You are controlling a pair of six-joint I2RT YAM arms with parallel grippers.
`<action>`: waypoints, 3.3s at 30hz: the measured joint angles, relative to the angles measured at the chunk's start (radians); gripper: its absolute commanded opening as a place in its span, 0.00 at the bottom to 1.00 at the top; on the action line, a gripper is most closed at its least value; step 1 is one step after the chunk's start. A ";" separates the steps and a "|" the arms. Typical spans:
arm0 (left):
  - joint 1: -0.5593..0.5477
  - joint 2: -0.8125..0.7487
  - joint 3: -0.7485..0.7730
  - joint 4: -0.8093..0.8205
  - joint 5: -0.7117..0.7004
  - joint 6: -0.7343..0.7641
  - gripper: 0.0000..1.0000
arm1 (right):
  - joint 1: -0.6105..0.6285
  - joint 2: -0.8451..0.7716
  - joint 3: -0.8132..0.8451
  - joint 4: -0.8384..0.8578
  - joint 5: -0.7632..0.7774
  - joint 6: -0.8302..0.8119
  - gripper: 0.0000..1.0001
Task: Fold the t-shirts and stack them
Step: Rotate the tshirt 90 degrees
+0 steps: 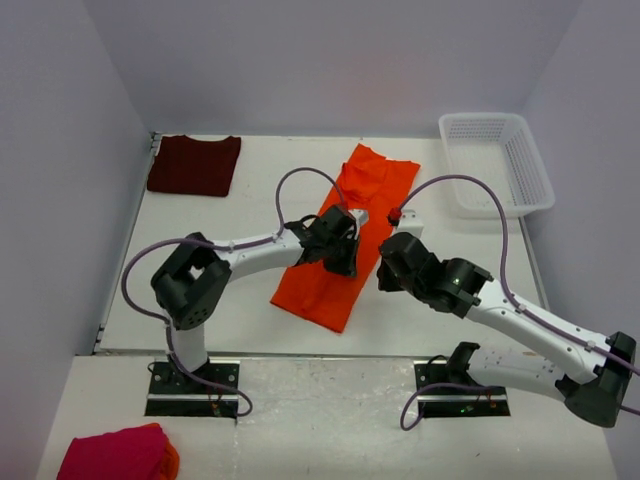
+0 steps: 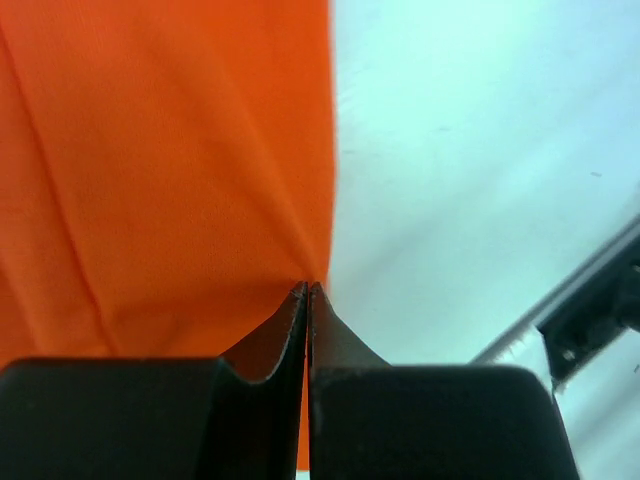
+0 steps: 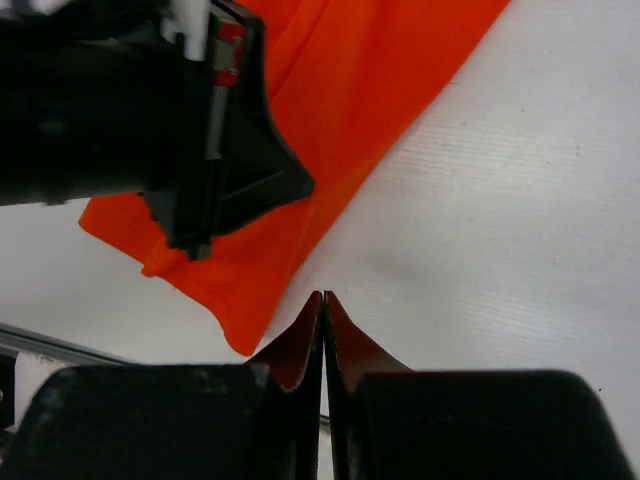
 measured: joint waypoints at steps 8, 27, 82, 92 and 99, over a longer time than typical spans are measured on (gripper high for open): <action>0.019 -0.134 0.210 -0.071 -0.142 0.107 0.00 | 0.000 0.059 -0.038 0.016 0.003 0.041 0.10; 0.169 0.064 0.258 -0.172 -0.045 0.218 0.00 | -0.001 0.167 -0.075 0.069 -0.048 0.068 0.36; 0.535 0.345 0.280 0.153 0.273 0.163 0.00 | 0.095 0.422 -0.179 0.385 -0.378 0.102 0.44; 0.538 0.340 0.257 0.186 0.281 0.162 0.00 | 0.144 0.493 -0.079 0.385 -0.370 0.103 0.43; 0.539 0.340 0.254 0.192 0.287 0.162 0.00 | 0.146 0.525 -0.073 0.353 -0.332 0.106 0.44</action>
